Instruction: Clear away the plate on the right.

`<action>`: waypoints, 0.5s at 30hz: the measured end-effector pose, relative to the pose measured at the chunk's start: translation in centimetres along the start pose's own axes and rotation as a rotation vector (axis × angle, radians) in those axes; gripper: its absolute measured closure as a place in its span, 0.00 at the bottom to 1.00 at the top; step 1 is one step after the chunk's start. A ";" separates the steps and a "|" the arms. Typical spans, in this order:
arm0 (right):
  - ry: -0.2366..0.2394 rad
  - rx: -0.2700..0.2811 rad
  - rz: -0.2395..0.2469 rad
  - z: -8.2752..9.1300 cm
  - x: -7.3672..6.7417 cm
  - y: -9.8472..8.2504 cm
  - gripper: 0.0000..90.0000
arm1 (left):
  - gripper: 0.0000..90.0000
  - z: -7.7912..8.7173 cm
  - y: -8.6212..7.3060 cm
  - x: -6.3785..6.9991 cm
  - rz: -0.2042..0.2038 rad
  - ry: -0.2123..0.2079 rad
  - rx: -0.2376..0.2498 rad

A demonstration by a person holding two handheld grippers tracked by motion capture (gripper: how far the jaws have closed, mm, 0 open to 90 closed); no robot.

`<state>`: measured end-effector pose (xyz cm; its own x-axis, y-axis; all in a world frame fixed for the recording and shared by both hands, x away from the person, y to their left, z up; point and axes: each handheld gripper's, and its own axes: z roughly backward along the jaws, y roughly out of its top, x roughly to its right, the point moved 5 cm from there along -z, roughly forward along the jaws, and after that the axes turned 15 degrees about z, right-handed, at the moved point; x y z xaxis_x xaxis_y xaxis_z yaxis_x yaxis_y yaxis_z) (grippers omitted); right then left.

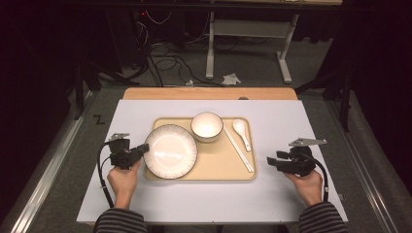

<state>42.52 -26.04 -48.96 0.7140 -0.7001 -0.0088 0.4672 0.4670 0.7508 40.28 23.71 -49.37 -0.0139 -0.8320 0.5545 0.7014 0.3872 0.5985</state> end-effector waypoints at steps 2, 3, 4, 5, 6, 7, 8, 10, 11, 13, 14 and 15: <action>-0.006 -0.014 0.005 -0.1 -0.1 -0.1 0.52 | 0.95 -0.2 0.0 0.0 0.001 0.003 0.000; -0.009 -0.013 0.017 -0.3 -0.1 -0.1 0.52 | 0.95 -0.2 0.0 0.0 0.000 0.004 0.002; -0.009 -0.013 0.017 -0.3 -0.1 -0.1 0.52 | 0.95 -0.2 0.0 0.0 0.000 0.004 0.002; -0.010 -0.031 0.017 -0.5 -0.3 -0.2 0.52 | 0.95 -0.4 0.0 0.0 0.002 0.009 0.001; -0.010 -0.035 0.029 -0.7 -0.3 -0.2 0.52 | 0.94 -0.5 0.0 0.0 0.003 0.011 0.000; -0.016 -0.041 0.032 -0.8 -0.5 -0.2 0.52 | 0.94 -0.6 0.0 0.0 0.005 0.014 0.000; -0.015 -0.052 0.045 -0.8 -0.5 -0.2 0.52 | 0.94 -0.7 0.0 0.0 0.010 0.016 -0.001; -0.017 -0.057 0.047 -1.0 -0.6 -0.2 0.52 | 0.94 -0.9 0.0 0.0 0.008 0.020 0.000; -0.017 -0.058 0.048 -1.0 -0.5 -0.3 0.52 | 0.93 -1.1 0.0 0.0 0.014 0.022 0.002; -0.020 -0.067 0.036 -0.9 -0.5 -0.3 0.52 | 0.92 -1.4 0.0 -0.1 0.009 0.028 -0.004; -0.023 -0.055 0.044 -1.0 -0.3 -0.3 0.52 | 0.92 -1.5 0.0 -0.1 0.014 0.030 -0.006; -0.023 -0.056 0.039 -1.0 -0.3 -0.4 0.52 | 0.91 -1.6 0.0 -0.1 0.012 0.036 -0.009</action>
<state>42.62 -25.46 -49.87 0.7201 -0.6930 0.0358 0.4681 0.5232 0.7121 41.47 23.15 -50.36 0.0202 -0.8410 0.5407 0.7075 0.3942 0.5866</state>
